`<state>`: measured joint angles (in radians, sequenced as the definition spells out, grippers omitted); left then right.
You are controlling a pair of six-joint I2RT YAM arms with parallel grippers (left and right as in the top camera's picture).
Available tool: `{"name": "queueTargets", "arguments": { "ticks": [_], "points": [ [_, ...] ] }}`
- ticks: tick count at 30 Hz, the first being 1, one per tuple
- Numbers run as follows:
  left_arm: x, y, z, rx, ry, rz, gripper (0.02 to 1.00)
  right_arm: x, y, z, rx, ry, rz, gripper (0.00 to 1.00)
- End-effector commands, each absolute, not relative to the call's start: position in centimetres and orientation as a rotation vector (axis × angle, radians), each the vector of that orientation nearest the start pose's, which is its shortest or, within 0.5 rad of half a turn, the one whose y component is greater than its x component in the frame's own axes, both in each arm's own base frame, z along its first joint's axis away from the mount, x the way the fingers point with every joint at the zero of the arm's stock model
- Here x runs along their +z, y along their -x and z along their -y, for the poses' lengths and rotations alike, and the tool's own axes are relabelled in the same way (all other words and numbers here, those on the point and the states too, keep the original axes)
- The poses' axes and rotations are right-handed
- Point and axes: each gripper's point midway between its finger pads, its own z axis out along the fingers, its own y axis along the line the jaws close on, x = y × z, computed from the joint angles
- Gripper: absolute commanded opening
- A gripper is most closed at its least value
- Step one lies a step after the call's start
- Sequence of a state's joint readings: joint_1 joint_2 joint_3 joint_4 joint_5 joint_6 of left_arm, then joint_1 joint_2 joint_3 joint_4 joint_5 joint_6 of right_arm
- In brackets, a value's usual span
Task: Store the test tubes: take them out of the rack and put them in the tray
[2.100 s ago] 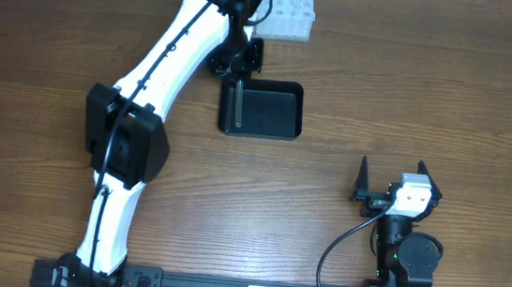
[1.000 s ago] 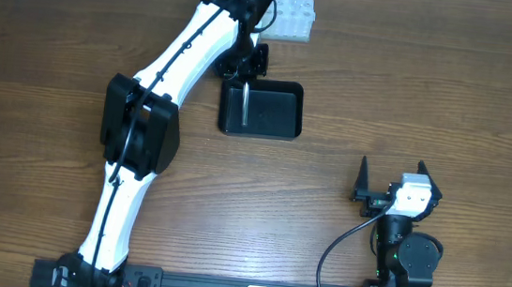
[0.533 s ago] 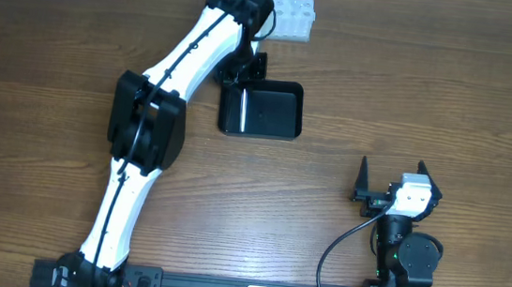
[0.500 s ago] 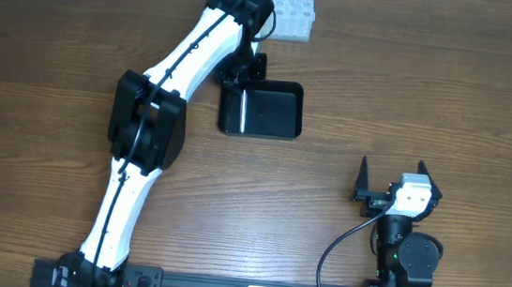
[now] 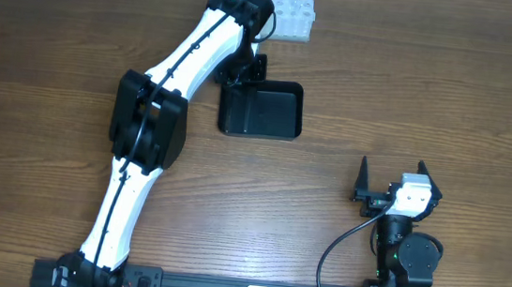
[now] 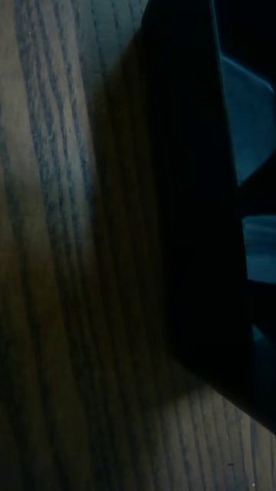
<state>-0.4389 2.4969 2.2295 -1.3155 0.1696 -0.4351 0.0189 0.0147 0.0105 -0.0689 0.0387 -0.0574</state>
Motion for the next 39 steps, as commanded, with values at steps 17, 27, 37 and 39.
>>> {"name": "queueTargets", "arguments": {
  "ticks": [17, 27, 37, 39],
  "points": [
    [18.8, -42.7, 22.3, -0.354, -0.03, -2.864, 0.647, 15.7, -24.6, 0.2, -0.062, 0.037, -1.643, 0.993],
    [30.8, -40.9, 17.3, -0.217, 0.04, -2.544, 0.998, 15.7, -24.6, 0.2, -0.062, 0.037, -1.643, 0.993],
    [35.4, -35.5, 10.8, -0.138, 0.234, -2.399, 0.998, 15.7, -24.6, 0.2, -0.062, 0.037, -1.643, 0.991],
    [34.7, -34.1, 9.3, -0.157, 0.294, -2.383, 0.996, 15.7, -24.6, 0.2, -0.062, 0.037, -1.643, 0.993]
  ]
}}
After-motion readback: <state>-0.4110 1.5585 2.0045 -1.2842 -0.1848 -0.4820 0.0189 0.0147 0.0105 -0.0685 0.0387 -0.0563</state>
